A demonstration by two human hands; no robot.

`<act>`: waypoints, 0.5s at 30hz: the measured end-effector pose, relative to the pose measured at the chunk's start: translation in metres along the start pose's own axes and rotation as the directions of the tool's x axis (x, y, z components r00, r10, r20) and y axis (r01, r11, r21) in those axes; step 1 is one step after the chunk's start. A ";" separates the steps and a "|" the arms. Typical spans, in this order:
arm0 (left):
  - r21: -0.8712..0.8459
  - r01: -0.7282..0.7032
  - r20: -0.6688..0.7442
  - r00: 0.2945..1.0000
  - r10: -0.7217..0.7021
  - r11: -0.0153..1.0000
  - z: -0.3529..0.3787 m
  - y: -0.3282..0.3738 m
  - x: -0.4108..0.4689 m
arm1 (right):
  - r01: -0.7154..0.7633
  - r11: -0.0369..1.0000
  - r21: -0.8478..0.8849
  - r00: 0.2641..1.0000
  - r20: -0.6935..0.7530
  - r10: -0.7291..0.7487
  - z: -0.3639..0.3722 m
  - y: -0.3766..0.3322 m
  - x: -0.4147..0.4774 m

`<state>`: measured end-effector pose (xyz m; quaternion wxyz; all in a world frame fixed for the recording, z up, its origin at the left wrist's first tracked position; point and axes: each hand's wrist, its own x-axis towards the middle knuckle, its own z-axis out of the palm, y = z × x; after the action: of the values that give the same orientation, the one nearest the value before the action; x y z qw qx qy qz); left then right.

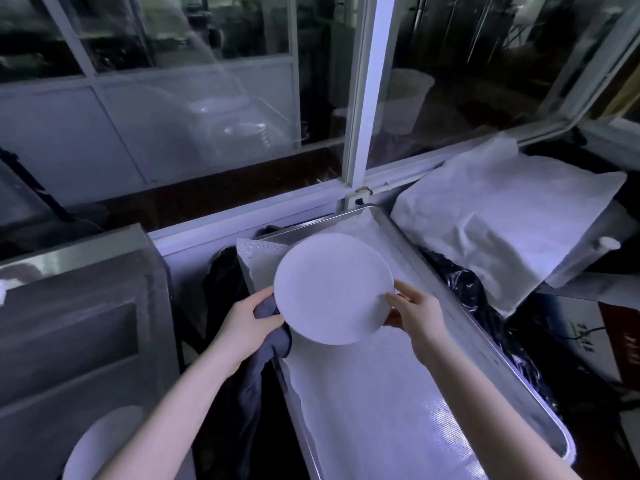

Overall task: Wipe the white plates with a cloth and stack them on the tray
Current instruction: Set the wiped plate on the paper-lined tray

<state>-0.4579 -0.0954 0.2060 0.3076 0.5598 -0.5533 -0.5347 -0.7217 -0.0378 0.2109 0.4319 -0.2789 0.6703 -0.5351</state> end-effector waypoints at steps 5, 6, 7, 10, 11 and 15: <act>0.041 0.055 -0.010 0.998 -0.055 0.998 0.017 -0.003 0.034 | 0.006 0.990 -0.143 1.000 -0.001 -0.006 0.002 0.001 0.044; 0.048 0.066 -0.017 0.998 -0.065 0.997 0.020 -0.004 0.040 | 0.004 0.985 -0.172 1.000 0.003 -0.003 0.003 0.001 0.052; 0.056 0.072 -0.025 0.997 -0.070 0.996 0.023 -0.006 0.044 | 0.001 0.981 -0.196 1.000 0.008 0.001 0.004 0.002 0.058; 0.081 0.077 -0.037 0.997 -0.075 0.994 0.030 -0.008 0.058 | 0.002 0.968 -0.250 1.000 0.013 0.001 0.006 0.008 0.076; 0.091 0.078 -0.032 0.997 -0.075 0.993 0.031 -0.008 0.063 | 0.007 0.961 -0.276 1.000 0.009 -0.005 0.006 0.010 0.081; 0.154 0.080 -0.032 0.997 -0.076 0.985 0.037 -0.008 0.073 | 0.034 0.924 -0.381 0.999 0.014 -0.031 0.005 0.018 0.096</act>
<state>-0.5033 -0.1537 0.1711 0.2491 0.6102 -0.5667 -0.4945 -0.7615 -0.1157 0.1668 0.3632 -0.3707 0.7551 -0.4006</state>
